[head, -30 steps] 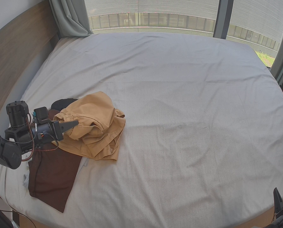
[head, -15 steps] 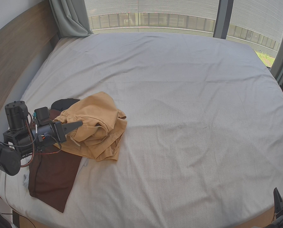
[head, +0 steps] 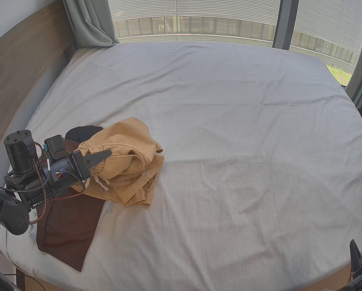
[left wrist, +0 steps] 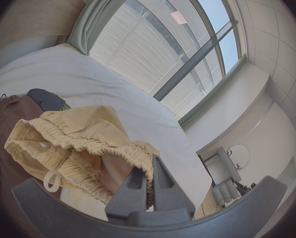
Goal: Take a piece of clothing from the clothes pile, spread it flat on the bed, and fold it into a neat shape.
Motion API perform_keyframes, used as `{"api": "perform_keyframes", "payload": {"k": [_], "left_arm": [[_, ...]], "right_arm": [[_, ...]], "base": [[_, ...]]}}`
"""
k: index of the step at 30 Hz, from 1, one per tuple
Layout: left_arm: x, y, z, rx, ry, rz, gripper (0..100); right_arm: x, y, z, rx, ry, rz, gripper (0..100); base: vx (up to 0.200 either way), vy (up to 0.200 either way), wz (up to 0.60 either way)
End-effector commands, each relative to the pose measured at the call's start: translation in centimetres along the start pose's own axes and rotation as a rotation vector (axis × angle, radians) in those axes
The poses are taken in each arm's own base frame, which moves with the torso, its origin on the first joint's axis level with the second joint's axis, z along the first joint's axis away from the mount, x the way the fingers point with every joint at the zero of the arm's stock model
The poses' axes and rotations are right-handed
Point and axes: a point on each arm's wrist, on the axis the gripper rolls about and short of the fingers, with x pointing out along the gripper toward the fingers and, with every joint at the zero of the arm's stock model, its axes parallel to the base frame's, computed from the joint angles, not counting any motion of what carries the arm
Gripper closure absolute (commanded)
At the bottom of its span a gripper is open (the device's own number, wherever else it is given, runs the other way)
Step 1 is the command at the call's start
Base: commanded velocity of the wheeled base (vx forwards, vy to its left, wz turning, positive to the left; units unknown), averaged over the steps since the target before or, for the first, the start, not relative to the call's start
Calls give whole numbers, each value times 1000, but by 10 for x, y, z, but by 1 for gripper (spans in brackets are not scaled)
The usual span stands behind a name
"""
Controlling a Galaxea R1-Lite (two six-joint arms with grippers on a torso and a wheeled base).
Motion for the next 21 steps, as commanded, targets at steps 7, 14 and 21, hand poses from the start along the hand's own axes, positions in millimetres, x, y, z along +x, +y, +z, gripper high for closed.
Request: {"api": "perform_keyframes", "payload": {"k": [7,14,21], "left_arm": [[-1,-39,-6,-28,-57,-14,100],[2,-57,-7,-93,-110,-35,100],[8,-79,-11,-157,-142,-50,100]], "right_arm": [[0,0,-5,-1,1,0,0],[0,0,-5,1,1,0,0],[0,0,-5,1,1,0,0]], "base": [[0,0,0],[0,0,0],[0,0,0]]}}
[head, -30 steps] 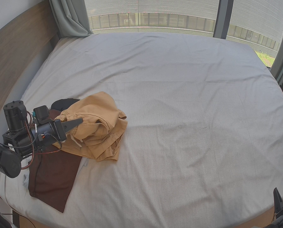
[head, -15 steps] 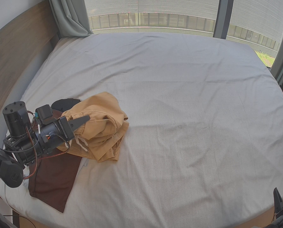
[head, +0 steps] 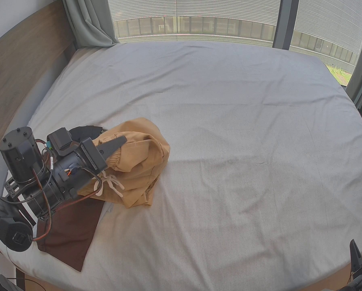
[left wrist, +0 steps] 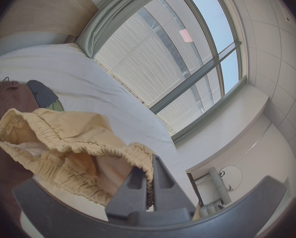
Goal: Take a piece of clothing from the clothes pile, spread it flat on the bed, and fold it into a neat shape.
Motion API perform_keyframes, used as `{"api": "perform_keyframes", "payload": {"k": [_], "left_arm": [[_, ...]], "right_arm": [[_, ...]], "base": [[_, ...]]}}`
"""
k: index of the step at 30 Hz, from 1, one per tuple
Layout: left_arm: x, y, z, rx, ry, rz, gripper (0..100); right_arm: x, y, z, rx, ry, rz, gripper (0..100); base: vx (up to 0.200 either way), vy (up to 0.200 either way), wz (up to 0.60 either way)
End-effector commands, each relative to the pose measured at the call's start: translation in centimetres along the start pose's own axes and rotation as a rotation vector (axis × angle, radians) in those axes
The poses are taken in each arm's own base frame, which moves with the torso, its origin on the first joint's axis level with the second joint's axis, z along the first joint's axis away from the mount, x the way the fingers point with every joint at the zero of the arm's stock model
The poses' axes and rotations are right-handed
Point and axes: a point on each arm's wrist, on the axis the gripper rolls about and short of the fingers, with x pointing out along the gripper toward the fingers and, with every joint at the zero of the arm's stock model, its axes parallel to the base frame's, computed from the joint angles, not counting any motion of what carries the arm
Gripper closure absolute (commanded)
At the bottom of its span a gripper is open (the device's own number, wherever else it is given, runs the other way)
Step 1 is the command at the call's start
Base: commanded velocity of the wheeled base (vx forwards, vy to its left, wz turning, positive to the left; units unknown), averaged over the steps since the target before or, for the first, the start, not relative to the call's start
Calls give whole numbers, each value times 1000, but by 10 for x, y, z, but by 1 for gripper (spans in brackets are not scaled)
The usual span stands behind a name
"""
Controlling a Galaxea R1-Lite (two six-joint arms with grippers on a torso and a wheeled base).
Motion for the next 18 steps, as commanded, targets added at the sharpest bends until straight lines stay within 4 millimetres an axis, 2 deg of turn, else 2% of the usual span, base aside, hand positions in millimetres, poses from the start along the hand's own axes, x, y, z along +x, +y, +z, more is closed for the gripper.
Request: {"api": "perform_keyframes", "payload": {"k": [1,18], "left_arm": [[4,-16,-3,-30,-11,-35,100],[18,-53,-15,-70,-36,-97,100]], "right_arm": [[0,0,-5,0,1,0,0],[0,0,-5,0,1,0,0]], "base": [[0,0,0],[0,0,0]]}}
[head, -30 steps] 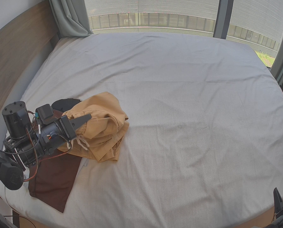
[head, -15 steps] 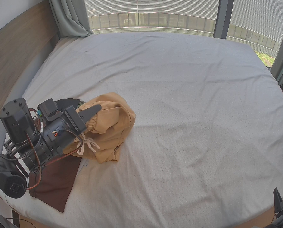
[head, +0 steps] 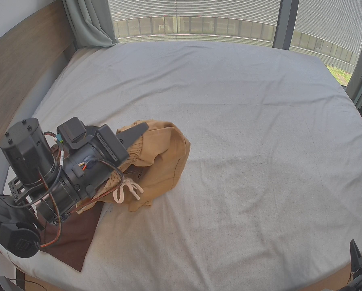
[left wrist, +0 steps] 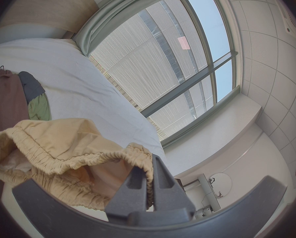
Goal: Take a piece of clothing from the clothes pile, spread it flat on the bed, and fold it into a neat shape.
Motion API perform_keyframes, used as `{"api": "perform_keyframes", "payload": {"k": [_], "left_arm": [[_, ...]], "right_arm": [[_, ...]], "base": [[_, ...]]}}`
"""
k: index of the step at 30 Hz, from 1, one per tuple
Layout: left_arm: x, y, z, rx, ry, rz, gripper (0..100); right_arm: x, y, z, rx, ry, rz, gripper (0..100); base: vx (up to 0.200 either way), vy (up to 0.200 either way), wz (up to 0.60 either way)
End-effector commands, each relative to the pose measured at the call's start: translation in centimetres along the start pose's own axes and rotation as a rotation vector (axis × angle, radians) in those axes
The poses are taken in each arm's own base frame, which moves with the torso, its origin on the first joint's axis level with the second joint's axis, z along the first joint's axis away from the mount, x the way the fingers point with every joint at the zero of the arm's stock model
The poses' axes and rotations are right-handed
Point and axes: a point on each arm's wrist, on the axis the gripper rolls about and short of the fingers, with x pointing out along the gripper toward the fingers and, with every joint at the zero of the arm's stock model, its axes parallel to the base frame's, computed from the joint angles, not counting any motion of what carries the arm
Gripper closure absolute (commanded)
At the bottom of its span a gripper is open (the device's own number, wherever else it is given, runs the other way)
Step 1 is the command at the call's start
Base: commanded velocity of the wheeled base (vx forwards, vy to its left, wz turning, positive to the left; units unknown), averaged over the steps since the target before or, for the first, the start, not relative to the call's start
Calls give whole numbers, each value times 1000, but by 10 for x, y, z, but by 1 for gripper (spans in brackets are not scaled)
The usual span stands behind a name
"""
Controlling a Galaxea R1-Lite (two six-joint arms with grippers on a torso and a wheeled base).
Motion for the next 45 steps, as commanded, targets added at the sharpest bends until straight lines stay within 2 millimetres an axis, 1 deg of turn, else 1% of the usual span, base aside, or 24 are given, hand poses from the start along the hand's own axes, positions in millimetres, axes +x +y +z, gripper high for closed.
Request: {"api": "perform_keyframes", "payload": {"k": [1,6,11,14,17,27,29,34,39,40,41,44,45], "left_arm": [[7,-8,-6,-9,13,-26,100],[16,-14,-14,-23,28,-43,100],[19,-18,-23,-34,55,-57,100],[25,-19,-25,-36,63,-67,100],[33,-20,-32,-37,82,-74,100],[60,-26,-65,-41,160,-102,100],[69,-30,-76,-44,180,-117,100],[85,-39,-93,-66,203,-152,100],[96,-52,-102,-112,206,-192,100],[99,-59,-104,-127,204,-210,100],[99,-59,-104,-127,204,-210,100],[103,-77,-105,-166,198,-268,100],[102,-88,-104,-185,195,-301,100]], "right_arm": [[0,0,-5,0,1,0,0],[0,0,-5,0,1,0,0],[0,0,-5,0,1,0,0],[0,0,-5,0,1,0,0],[0,0,-5,0,1,1,0],[0,0,-5,0,1,0,0],[0,0,-5,-2,1,0,0],[0,0,-5,0,1,0,0],[0,0,-5,-2,1,0,0],[0,0,-5,0,1,0,0],[0,0,-5,0,1,0,0],[0,0,-5,0,1,0,0],[0,0,-5,0,1,0,0]], "base": [[0,0,0],[0,0,0],[0,0,0],[0,0,0],[0,0,0],[0,0,0],[0,0,0],[0,0,0],[0,0,0],[0,0,0],[0,0,0],[0,0,0],[0,0,0]]}}
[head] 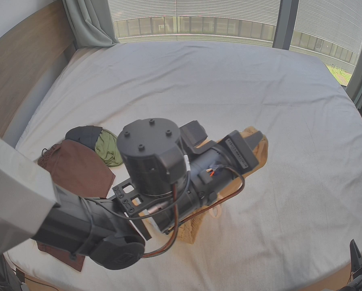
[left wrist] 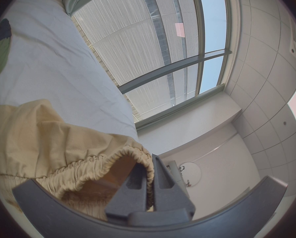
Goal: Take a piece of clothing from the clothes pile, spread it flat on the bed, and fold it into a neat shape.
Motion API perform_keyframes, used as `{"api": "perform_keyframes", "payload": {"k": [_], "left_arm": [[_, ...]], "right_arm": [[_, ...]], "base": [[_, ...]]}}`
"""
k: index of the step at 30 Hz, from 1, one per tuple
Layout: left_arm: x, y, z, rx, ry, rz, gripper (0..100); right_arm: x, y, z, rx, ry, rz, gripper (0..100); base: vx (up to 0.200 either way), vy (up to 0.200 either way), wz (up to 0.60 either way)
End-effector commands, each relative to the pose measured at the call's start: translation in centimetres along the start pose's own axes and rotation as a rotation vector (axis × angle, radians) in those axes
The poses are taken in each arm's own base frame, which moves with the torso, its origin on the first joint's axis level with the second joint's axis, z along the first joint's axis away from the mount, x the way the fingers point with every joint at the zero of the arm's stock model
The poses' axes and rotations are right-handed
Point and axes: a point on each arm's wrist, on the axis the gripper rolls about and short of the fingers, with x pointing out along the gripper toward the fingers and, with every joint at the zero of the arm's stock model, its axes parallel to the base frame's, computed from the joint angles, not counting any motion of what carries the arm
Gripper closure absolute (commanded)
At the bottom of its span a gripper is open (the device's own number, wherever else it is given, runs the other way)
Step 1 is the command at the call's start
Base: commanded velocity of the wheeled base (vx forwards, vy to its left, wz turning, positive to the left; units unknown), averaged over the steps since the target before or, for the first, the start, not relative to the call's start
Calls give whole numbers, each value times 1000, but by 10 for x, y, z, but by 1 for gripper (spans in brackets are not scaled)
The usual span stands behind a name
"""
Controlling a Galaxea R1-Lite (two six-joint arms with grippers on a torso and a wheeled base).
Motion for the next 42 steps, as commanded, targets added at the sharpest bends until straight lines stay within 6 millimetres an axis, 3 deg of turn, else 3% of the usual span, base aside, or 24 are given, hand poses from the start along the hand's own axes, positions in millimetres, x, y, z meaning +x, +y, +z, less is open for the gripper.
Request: {"api": "perform_keyframes", "payload": {"k": [1,5,11,12,17,20,23,28,29,38,42], "left_arm": [[13,-26,-10,-49,8,-94,100],[15,-65,-5,-116,-13,-204,100],[13,-99,4,-168,-50,-309,100],[11,-112,12,-197,-70,-346,100],[7,-120,27,-217,-123,-350,100],[-10,-112,52,-211,-164,-313,100],[-28,-98,59,-193,-149,-247,100],[-50,-48,49,-161,-71,-104,100],[-50,-48,49,-161,-71,-104,100],[-66,15,38,-85,-89,-7,100],[-70,30,37,-78,-117,6,100]], "right_arm": [[0,0,-5,0,1,0,0],[0,0,-5,0,1,0,0],[0,0,-5,0,1,0,0],[0,0,-5,0,1,0,0],[0,0,-5,0,1,0,0],[0,0,-5,0,1,0,0],[0,0,-5,0,1,0,0],[0,0,-5,0,1,0,0],[0,0,-5,0,1,0,0],[0,0,-5,0,1,0,0],[0,0,-5,0,1,0,0]], "base": [[0,0,0],[0,0,0],[0,0,0],[0,0,0],[0,0,0],[0,0,0],[0,0,0],[0,0,0],[0,0,0],[0,0,0],[0,0,0]]}}
